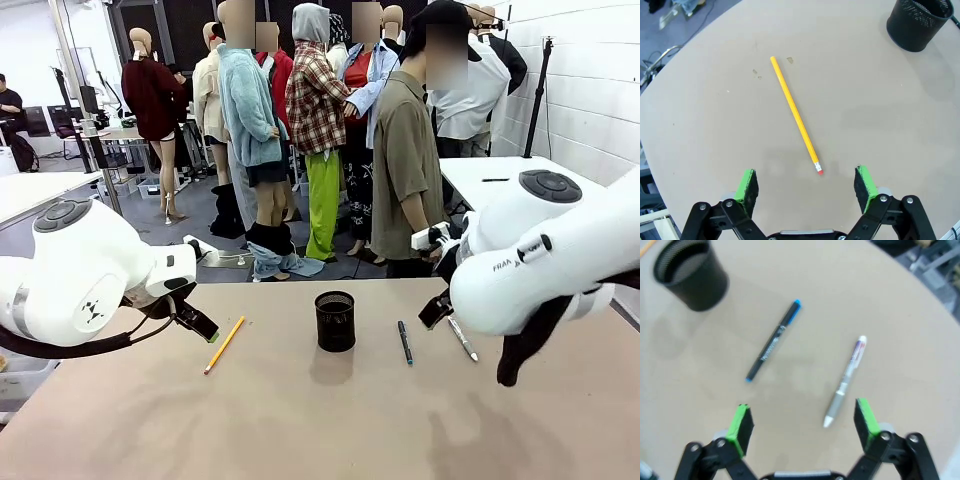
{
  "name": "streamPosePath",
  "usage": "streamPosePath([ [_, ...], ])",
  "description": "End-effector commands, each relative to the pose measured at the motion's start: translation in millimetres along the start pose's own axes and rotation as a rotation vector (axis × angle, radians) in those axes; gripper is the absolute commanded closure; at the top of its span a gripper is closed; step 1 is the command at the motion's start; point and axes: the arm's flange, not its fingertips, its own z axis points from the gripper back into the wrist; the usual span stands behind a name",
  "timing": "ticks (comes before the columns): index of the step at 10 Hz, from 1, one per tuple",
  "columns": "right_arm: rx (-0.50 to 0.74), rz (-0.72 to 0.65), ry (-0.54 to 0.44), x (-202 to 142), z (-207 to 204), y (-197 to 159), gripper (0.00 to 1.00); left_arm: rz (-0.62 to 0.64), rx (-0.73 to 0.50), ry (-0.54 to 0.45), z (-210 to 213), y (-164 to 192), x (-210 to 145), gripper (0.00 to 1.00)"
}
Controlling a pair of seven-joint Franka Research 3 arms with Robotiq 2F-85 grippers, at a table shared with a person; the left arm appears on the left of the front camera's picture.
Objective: Place the pens into the pen holder.
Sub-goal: Pick up a writing instrument from the table and place it into the Pen holder.
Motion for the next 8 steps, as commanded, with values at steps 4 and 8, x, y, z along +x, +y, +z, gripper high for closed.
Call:
streamPosePath([
  [4, 0.005, -0.155, 0.226, 41, -52, -74, 0.0, 0.002, 0.0, 0.0, 0, 1, 0, 0.0],
  [8, 0.017, -0.223, 0.334, 33, -95, -91, 0.0, 0.002, 0.0, 0.0, 0, 1, 0, 0.0],
])
